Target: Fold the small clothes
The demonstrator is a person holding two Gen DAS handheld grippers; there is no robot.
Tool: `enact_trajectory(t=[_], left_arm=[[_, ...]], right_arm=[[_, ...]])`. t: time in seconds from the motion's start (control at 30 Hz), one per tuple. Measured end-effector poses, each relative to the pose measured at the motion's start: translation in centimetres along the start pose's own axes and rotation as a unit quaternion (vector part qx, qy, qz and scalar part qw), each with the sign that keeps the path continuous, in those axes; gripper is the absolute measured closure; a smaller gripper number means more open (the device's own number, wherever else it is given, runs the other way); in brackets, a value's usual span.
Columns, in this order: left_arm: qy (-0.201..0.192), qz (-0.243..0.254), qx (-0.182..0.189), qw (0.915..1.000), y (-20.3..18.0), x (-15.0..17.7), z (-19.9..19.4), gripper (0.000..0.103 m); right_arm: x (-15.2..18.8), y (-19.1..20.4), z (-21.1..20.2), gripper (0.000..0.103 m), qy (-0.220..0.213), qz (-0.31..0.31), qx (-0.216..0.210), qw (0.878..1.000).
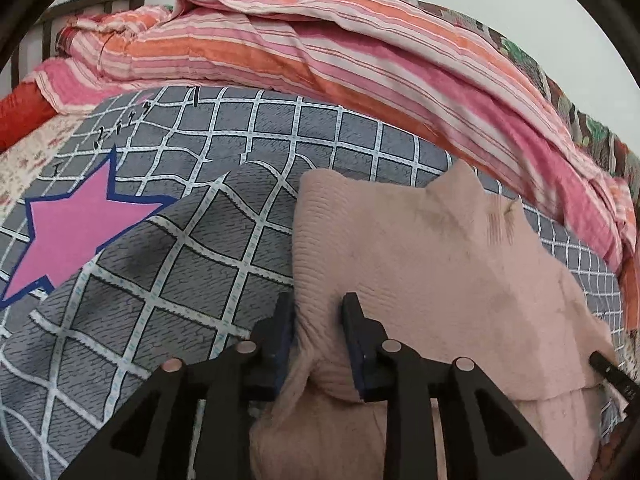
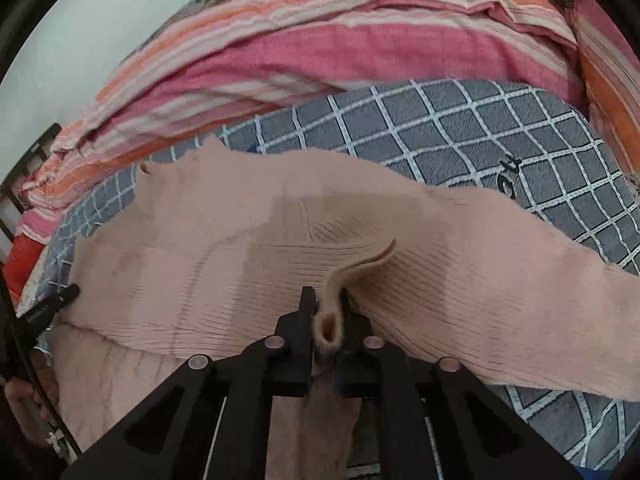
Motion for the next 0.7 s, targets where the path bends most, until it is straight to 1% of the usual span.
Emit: enact_trajectory(t=[0.07,0.13,0.2,0.23,0.3,0.33,0.37,0.43,0.5,0.57,0.63,0.7], left_arm=[[0.002,0.014,-0.005,0.9999,-0.3,0.3,-0.6,0.073],[0.004,0.027,-0.011,0.9996,-0.6,0.5,-1.2,0.071],[-0.002,0.032,-0.024,0.9992,-0.9,0.5,-1.9,0.069],[-0.001,0.031,-0.026,0.9992,-1.1,0.5,-2.0,0.068],[0.016,0.03,-0.017,0.9993,-1.9,0.8,-2.1,0.058],[0.018,0.033,-0.014,0.9992,-2.2,0.9,-2.0,0.049],[0.017,0.035,-0.013,0.9992,-2.6,1.1,-2.1,0.047],[0.008,0.035,-0.022,0.9991,-3.0,1.3,-2.5,0.047],[0.005,0.034,-0.018,0.9992,-3.5,1.4,-2.9,0.047],[0.009,0.035,-0.017,0.9992,-3.8,1.5,-3.1,0.047],[0.0,0.033,-0.025,0.9991,-3.6,1.3,-3.4,0.047],[-0.002,0.026,-0.029,0.9993,-3.3,1.1,-3.5,0.047]], right_arm=[[-0.1,-0.4,-1.1,0.067,-0.015,-0.006,0.014,1.0],[-0.4,-0.9,-2.7,0.056,-0.036,-0.016,0.031,0.999],[-1.0,-2.0,-5.3,0.052,-0.069,-0.013,0.048,0.996],[-1.2,-2.8,-6.5,0.052,-0.084,-0.007,0.052,0.995],[-1.1,-4.4,-8.9,0.049,-0.104,0.005,0.054,0.993],[-0.6,-5.5,-10.0,0.046,-0.108,0.011,0.057,0.992],[-0.4,-6.3,-10.5,0.045,-0.11,0.015,0.062,0.992],[0.9,-8.9,-12.3,0.045,-0.112,0.02,0.09,0.989],[2.5,-12.3,-13.7,0.045,-0.101,0.019,0.126,0.987],[3.9,-15.4,-14.8,0.045,-0.092,0.027,0.151,0.984],[5.6,-19.0,-16.0,0.045,-0.085,0.052,0.168,0.981],[7.1,-21.9,-16.7,0.045,-0.076,0.082,0.173,0.978]])
Point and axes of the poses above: each gripper's, at about its wrist camera, not at the fingertips, and z roughly the way its jaws point, y to its left, x to its underside, the point moved 8 cm from there along z, roughly the way its jaws point, and after that the axes turned 2 degrees about z, right-handed, at the moved point
